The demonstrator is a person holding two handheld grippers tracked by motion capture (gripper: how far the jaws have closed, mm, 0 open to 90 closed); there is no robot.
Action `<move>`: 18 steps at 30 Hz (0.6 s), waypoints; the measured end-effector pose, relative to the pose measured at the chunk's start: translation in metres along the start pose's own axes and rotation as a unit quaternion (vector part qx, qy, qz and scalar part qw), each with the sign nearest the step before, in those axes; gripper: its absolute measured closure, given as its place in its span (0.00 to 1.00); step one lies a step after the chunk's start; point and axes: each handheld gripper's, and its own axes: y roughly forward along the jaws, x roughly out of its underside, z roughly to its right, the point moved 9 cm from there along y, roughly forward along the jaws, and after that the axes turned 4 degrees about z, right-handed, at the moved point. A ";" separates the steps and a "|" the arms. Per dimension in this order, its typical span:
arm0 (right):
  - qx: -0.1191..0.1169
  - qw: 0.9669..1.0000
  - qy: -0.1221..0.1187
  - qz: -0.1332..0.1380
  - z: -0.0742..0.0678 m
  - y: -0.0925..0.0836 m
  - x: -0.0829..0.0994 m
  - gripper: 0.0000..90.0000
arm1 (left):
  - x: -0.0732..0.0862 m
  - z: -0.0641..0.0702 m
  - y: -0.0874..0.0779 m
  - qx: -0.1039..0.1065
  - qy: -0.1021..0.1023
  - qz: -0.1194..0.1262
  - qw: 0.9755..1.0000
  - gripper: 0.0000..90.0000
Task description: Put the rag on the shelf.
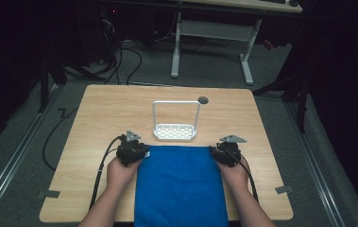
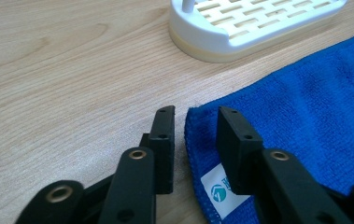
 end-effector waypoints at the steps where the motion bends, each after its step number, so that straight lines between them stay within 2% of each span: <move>1: 0.001 1.000 0.002 0.000 0.000 0.000 0.000 0.70 | 0.000 0.000 0.000 0.002 0.001 0.000 1.000 0.81; 3: 0.000 1.000 -0.006 0.001 -0.002 0.000 0.001 0.74 | 0.001 0.001 -0.001 0.004 0.000 0.000 1.000 0.85; 4: -0.002 1.000 -0.013 0.000 -0.003 -0.001 0.001 0.81 | 0.001 0.000 -0.001 0.005 -0.002 0.000 1.000 0.88; 5: -0.002 1.000 -0.013 0.000 -0.003 -0.001 0.001 0.81 | 0.001 0.000 -0.001 0.005 -0.003 0.001 1.000 0.88; 8: -0.010 1.000 -0.015 0.001 -0.007 -0.001 0.001 0.93 | 0.002 0.000 -0.001 0.008 -0.003 0.000 1.000 0.93; 12: -0.016 1.000 -0.018 0.003 -0.011 -0.002 0.001 0.97 | 0.000 0.001 -0.003 0.003 0.004 0.008 1.000 0.98; 16: -0.020 0.999 -0.017 0.042 -0.015 -0.014 -0.008 0.97 | -0.005 0.004 -0.012 0.006 0.001 0.038 0.999 0.99; 17: -0.018 0.997 -0.025 0.068 -0.017 -0.023 -0.012 0.97 | -0.006 0.006 -0.015 0.010 0.002 0.043 0.999 0.99; 18: -0.018 0.997 -0.025 0.068 -0.017 -0.023 -0.012 0.97 | -0.008 0.008 -0.018 0.013 0.006 0.049 0.999 0.99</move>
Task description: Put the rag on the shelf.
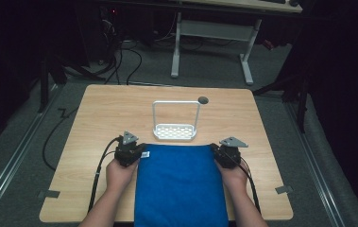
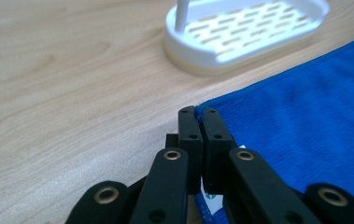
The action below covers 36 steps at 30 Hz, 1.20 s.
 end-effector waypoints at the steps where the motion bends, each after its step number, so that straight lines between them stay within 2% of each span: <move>1: -0.001 1.000 0.000 0.012 -0.001 -0.004 -0.001 0.97 | -0.001 0.002 -0.003 0.001 0.002 0.006 1.000 0.99; 3: -0.006 1.000 0.007 0.026 -0.003 -0.010 -0.002 0.97 | -0.004 0.006 -0.007 0.001 0.002 0.019 1.000 0.99; 5: -0.004 0.999 0.001 0.033 -0.004 -0.015 -0.004 0.97 | -0.007 0.009 -0.012 -0.003 0.005 0.031 1.000 0.99; 9: -0.005 0.998 0.004 0.056 -0.004 -0.027 -0.011 0.97 | -0.014 0.012 -0.022 -0.010 0.006 0.057 0.998 0.99; 15: -0.010 0.996 0.005 0.085 -0.007 -0.041 -0.023 0.97 | -0.026 0.016 -0.041 -0.016 0.012 0.098 0.995 0.99; 21: -0.015 0.994 0.003 0.111 -0.011 -0.054 -0.035 0.97 | -0.038 0.020 -0.057 -0.022 0.017 0.135 0.990 0.99; 30: -0.014 0.988 0.001 0.151 -0.013 -0.076 -0.054 0.97 | -0.055 0.026 -0.075 -0.016 0.018 0.176 0.984 0.99; 33: -0.011 0.986 -0.004 0.165 -0.015 -0.084 -0.063 0.97 | -0.064 0.029 -0.081 -0.020 0.028 0.186 0.982 0.99; 36: -0.009 0.984 -0.007 0.180 -0.016 -0.094 -0.075 0.97 | -0.077 0.032 -0.090 -0.021 0.035 0.201 0.979 0.99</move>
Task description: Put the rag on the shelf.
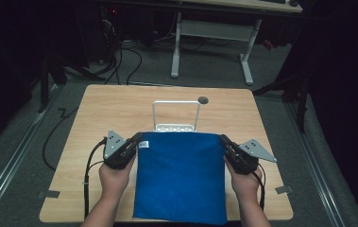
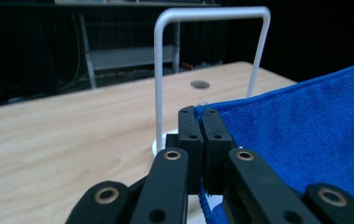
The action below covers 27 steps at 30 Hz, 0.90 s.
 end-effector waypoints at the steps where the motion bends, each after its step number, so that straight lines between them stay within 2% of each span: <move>1: 0.002 1.000 -0.004 0.008 0.001 -0.003 -0.007 0.97 | -0.006 0.000 -0.001 -0.001 0.001 0.007 1.000 0.99; 4: 0.007 1.000 -0.002 0.030 0.003 -0.010 -0.024 0.97 | -0.022 0.001 -0.006 -0.002 0.000 0.028 1.000 0.99; 7: 0.010 0.999 -0.011 0.049 0.004 -0.016 -0.042 0.97 | -0.039 0.002 -0.009 -0.003 0.008 0.044 0.999 0.99; 14: 0.010 0.996 -0.028 0.082 0.000 -0.020 -0.078 0.97 | -0.074 0.002 -0.013 -0.009 0.019 0.080 0.997 0.99; 21: 0.013 0.994 -0.037 0.104 -0.001 -0.015 -0.103 0.97 | -0.099 0.002 -0.011 -0.012 0.032 0.103 0.994 0.99; 27: 0.015 0.992 -0.037 0.118 0.000 -0.013 -0.116 0.97 | -0.116 -0.002 -0.009 -0.015 0.042 0.113 0.993 0.99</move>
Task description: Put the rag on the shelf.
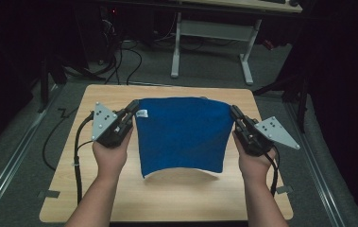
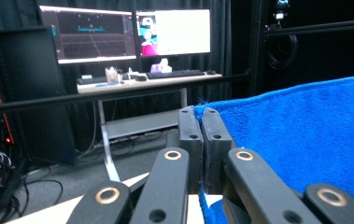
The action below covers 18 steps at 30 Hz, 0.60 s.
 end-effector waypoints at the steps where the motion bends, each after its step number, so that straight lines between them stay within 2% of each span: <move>1: 0.001 1.000 0.001 0.003 0.001 0.001 -0.002 0.97 | -0.002 -0.001 0.001 -0.002 0.001 0.001 1.000 0.99; 9: 0.009 1.000 0.001 0.010 0.007 0.008 -0.009 0.97 | -0.008 -0.015 0.013 -0.011 -0.004 0.005 1.000 0.99; 18: 0.015 1.000 0.007 0.006 0.014 0.020 -0.012 0.97 | -0.012 -0.024 0.029 -0.021 0.005 -0.003 1.000 0.99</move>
